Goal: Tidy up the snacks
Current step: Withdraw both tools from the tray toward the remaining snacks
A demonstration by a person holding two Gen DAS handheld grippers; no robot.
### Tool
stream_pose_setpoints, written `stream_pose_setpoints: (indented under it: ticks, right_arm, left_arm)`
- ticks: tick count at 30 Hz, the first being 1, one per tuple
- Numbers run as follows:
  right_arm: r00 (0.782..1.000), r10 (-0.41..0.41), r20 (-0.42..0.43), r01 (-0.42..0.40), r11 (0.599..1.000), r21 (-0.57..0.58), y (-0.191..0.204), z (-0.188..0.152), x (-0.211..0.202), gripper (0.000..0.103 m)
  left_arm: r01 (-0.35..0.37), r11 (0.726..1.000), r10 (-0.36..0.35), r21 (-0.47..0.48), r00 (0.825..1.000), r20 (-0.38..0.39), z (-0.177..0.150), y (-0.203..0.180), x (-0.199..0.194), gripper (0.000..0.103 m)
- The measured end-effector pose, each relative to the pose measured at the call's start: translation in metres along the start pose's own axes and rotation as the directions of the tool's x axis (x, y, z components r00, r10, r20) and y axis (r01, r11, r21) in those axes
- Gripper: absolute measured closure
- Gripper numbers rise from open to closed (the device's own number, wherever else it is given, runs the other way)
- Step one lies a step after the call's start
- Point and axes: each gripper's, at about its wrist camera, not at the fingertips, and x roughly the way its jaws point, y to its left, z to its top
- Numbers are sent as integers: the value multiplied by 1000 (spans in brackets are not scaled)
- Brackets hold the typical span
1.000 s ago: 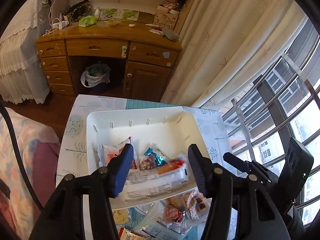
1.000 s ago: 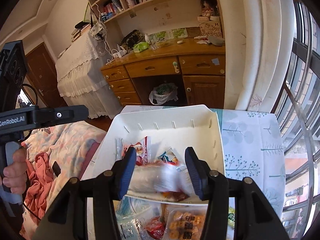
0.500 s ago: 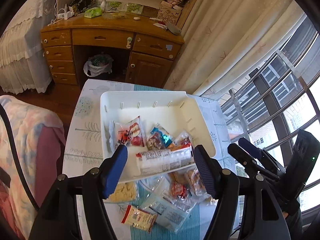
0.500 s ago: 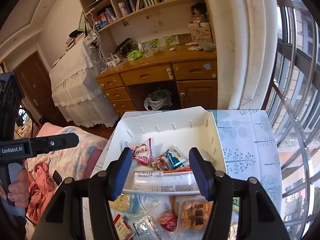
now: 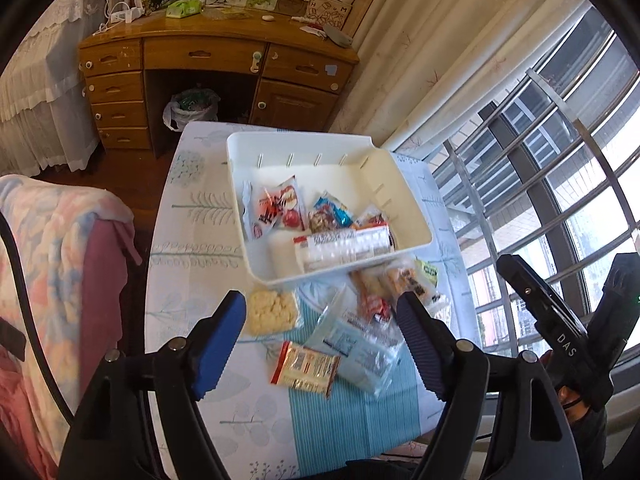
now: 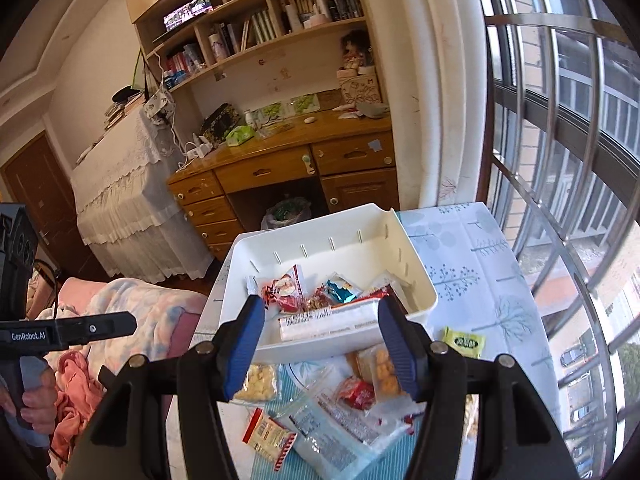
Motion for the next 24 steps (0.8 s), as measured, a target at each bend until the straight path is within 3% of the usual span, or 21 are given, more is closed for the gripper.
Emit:
stream_pose_setpoints:
  ticks: [9,18,24]
  right_arm:
    - [998,-68,-3,68,997,24,7,-44,-26,43]
    - [988,-143,-60,142,990,-20,-5,-83,-26,43]
    - [978,-168,-120,161,985,-66,-29,-90,-19,43]
  left_arm:
    - [-9,1000,7,-19,996,-87,-43,16,3,26]
    - [-52,998,44,-39,983,-176,-76,16,25,25]
    - [-92,982,55,-165,974,-218,-81,20,42,24]
